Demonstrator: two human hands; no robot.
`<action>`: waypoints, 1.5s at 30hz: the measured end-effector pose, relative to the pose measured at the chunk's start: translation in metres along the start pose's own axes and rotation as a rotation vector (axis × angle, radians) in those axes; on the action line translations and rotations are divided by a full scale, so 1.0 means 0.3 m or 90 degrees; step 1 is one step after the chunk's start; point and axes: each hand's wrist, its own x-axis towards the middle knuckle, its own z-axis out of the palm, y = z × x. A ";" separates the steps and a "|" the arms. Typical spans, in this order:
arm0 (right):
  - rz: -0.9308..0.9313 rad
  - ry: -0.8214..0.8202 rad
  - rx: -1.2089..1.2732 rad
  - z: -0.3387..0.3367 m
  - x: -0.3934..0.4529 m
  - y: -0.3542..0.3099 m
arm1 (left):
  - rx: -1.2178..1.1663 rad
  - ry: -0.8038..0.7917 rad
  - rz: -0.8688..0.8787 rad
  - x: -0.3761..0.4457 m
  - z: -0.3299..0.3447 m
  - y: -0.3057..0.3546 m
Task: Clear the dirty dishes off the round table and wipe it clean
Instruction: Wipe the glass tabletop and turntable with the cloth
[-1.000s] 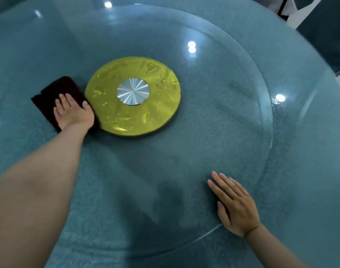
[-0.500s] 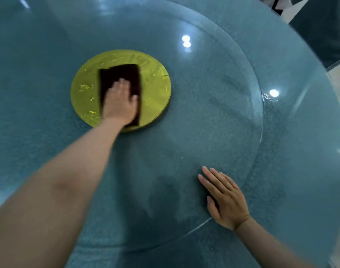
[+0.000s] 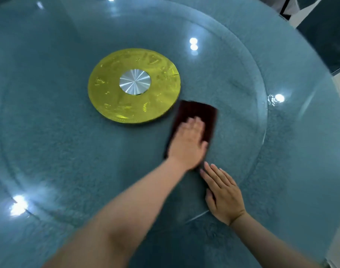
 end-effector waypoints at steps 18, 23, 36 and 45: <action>0.064 -0.060 0.030 0.003 -0.071 -0.117 | 0.048 0.120 -0.348 -0.706 -0.089 -0.528; 0.053 -0.117 0.017 -0.030 -0.061 -0.090 | 0.021 0.027 -0.091 -0.600 -0.030 -0.025; 0.240 -0.093 -0.060 -0.059 -0.110 -0.084 | 0.020 0.086 -0.507 -0.877 -0.123 -0.571; 0.145 -0.117 -0.068 -0.082 -0.131 -0.139 | 0.003 0.000 0.003 -0.667 0.012 0.134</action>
